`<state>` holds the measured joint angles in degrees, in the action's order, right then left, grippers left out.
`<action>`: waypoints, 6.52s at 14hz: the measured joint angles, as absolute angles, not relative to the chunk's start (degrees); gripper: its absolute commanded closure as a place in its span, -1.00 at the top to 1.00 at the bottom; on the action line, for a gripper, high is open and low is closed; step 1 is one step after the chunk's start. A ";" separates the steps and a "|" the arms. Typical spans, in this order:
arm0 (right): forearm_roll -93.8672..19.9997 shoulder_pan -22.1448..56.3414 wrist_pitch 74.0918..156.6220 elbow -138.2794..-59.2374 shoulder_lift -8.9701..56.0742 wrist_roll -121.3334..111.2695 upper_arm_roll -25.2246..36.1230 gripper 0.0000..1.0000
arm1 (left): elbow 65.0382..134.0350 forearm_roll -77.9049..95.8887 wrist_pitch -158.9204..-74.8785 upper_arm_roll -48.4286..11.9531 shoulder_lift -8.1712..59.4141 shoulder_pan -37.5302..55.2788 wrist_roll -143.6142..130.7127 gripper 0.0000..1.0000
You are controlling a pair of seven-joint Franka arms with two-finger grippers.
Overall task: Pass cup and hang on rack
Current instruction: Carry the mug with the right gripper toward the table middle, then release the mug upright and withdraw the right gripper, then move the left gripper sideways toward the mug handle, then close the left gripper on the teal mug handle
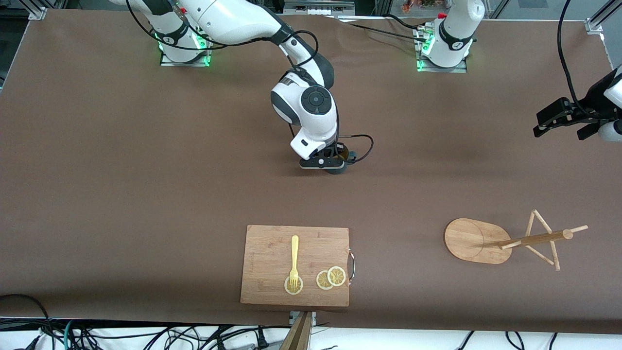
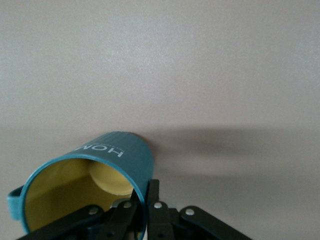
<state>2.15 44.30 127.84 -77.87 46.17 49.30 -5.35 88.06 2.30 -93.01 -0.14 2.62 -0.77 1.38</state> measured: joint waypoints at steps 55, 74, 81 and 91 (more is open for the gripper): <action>1.09 -4.13 90.40 -95.90 -1.29 -10.91 2.86 1.00 | 119.84 87.45 -99.77 -4.83 38.12 -3.56 147.29 1.00; 1.08 -3.34 90.01 -95.90 -1.19 -10.91 2.84 1.00 | 120.02 96.79 -101.18 -9.68 46.54 1.24 157.63 1.00; 1.06 -3.32 90.00 -95.90 -1.19 -10.91 2.84 1.00 | 119.93 101.54 -101.18 -9.93 47.33 4.16 158.30 1.00; 1.01 -3.03 90.00 -95.90 -1.19 -10.91 2.44 1.00 | 119.53 103.52 -101.21 -9.69 47.71 5.82 158.62 0.17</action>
